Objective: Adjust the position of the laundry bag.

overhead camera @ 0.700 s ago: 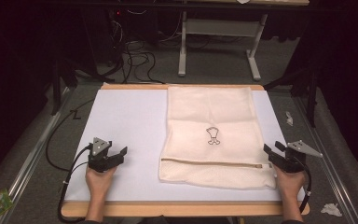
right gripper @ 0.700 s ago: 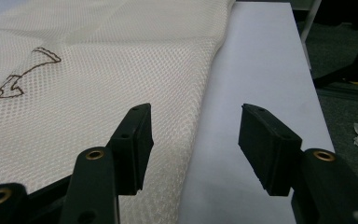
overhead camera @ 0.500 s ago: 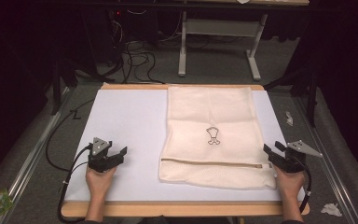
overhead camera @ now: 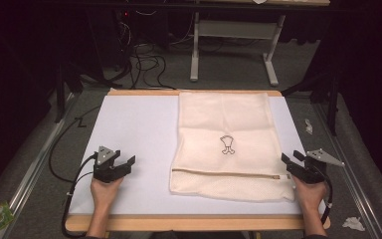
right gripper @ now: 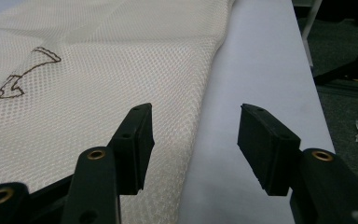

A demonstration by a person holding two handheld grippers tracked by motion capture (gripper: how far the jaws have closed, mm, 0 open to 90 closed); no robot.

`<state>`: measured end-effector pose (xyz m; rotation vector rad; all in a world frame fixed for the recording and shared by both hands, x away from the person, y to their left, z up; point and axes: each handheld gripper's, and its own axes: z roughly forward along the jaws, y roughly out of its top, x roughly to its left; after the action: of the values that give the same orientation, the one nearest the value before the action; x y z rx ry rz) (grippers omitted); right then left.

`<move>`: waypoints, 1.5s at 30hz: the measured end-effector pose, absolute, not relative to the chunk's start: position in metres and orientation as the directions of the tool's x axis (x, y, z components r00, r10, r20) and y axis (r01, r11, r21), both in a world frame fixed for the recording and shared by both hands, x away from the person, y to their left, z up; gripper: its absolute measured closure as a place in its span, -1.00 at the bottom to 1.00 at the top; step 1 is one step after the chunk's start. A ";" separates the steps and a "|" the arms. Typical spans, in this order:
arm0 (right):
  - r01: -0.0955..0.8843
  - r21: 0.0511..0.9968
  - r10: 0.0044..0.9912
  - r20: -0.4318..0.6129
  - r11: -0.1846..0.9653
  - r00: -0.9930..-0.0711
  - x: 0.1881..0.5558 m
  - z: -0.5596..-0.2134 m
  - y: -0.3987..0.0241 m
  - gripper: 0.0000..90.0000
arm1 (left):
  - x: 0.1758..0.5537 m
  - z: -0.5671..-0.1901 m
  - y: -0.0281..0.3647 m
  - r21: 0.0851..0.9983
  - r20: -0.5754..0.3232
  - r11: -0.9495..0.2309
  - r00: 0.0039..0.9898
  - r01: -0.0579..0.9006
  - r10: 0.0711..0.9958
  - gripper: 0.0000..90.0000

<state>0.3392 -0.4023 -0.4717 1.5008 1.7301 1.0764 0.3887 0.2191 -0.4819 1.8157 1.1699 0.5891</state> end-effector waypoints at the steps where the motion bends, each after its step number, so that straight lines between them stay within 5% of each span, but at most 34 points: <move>1: 0.494 0.869 0.982 0.066 0.031 -0.178 0.339 -0.471 -0.402 0.03 | 0.389 -0.482 0.220 0.857 -0.074 -0.173 0.447 0.486 0.892 -0.24; 22: 0.545 0.838 0.973 0.126 0.001 -0.196 0.330 -0.459 -0.408 0.11 | 0.387 -0.461 0.191 0.835 -0.131 -0.186 0.516 0.518 0.847 -0.32; 45: 0.639 0.767 0.969 0.118 0.048 -0.215 0.324 -0.453 -0.391 0.12 | 0.385 -0.446 0.113 0.792 -0.130 -0.301 0.628 0.532 0.767 -0.29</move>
<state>0.3241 -0.3910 -0.4531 1.6125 1.8974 1.0098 0.3854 0.1132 -0.4461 1.9850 1.0210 0.3447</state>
